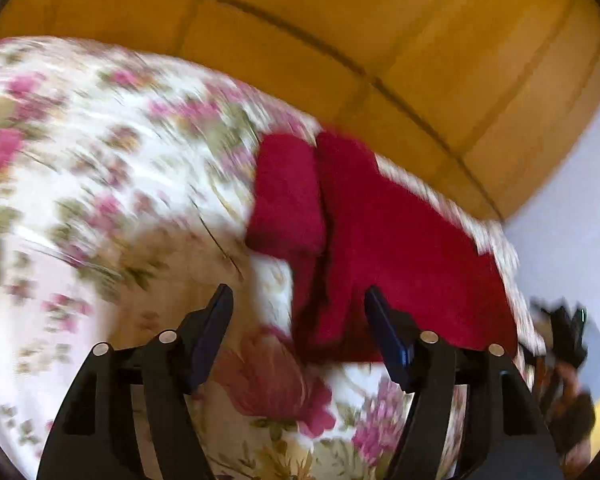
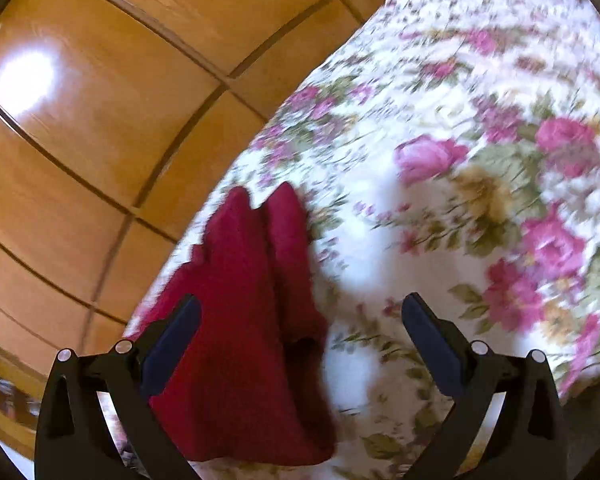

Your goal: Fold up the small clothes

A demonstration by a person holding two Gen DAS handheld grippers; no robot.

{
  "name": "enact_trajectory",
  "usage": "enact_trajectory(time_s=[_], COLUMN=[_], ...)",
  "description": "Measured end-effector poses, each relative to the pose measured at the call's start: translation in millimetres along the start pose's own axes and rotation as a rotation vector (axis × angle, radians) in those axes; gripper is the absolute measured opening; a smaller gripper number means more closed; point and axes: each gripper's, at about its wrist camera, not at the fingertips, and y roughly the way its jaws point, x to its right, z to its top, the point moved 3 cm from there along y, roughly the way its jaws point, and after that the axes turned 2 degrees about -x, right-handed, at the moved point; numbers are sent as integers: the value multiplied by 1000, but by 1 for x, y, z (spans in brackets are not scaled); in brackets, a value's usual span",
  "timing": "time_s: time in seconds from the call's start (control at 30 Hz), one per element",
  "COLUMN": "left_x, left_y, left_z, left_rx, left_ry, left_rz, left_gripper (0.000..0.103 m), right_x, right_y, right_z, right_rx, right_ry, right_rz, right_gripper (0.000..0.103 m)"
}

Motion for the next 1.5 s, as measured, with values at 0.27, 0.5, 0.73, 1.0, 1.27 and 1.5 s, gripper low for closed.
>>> enact_trajectory(time_s=[0.27,0.5,0.73,1.0,1.27,1.5], left_x=[81,119,88,84,89,111], left_y=[0,70,94,94,93,74], left_z=[30,-1,4,7,3,28], left_rx=[104,-38,-117,-130,-136,-160], left_ry=[196,474,435,434,453,370], left_rz=[-30,33,14,-9,5,3], left_gripper=[78,80,81,80,80,88], right_x=[-5,-10,0,-8,-7,-21], right_y=[5,-11,-12,-19,-11,-46], right_z=[-4,-34,-71,-65,-69,-42], right_rx=[-26,-96,-244,-162,-191,99], right_ry=[-54,-169,-64,-129,-161,-200], right_rz=[-64,-114,45,36,-69,-136], right_gripper=[101,101,81,14,56,100])
